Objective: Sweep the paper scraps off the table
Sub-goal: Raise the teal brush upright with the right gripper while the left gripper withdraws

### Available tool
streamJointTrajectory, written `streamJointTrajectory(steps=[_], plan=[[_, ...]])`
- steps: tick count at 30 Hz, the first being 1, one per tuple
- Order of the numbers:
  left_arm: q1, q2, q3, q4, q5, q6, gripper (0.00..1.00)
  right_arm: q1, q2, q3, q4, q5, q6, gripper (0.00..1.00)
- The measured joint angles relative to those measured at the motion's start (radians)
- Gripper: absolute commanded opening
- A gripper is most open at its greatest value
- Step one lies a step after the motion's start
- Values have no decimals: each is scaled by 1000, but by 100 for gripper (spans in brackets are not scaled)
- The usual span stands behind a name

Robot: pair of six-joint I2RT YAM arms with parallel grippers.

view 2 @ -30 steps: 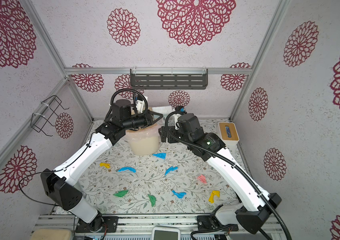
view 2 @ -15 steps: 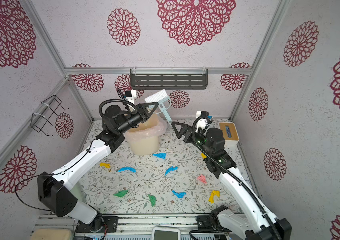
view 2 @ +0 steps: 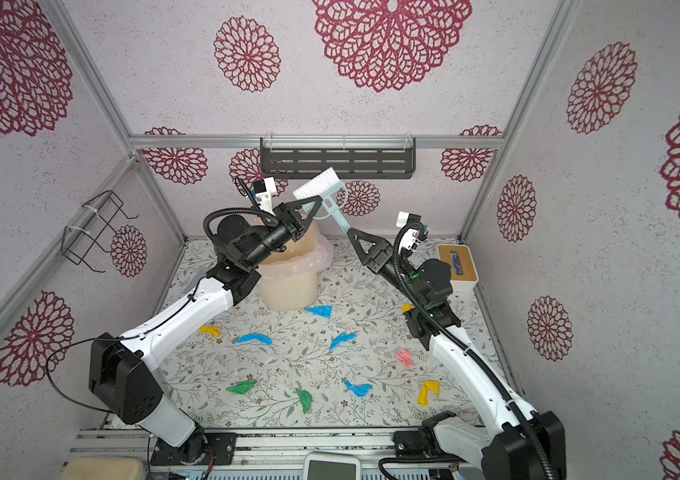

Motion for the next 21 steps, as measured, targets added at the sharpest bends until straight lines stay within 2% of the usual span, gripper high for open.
streamJointTrajectory(steps=[12,21], plan=[[-11,10,0,23,-7,-7,0,-15,6,-17,56,-4,43,38],[-26,10,0,22,-11,-3,0,-20,1,-27,62,-3,63,26]])
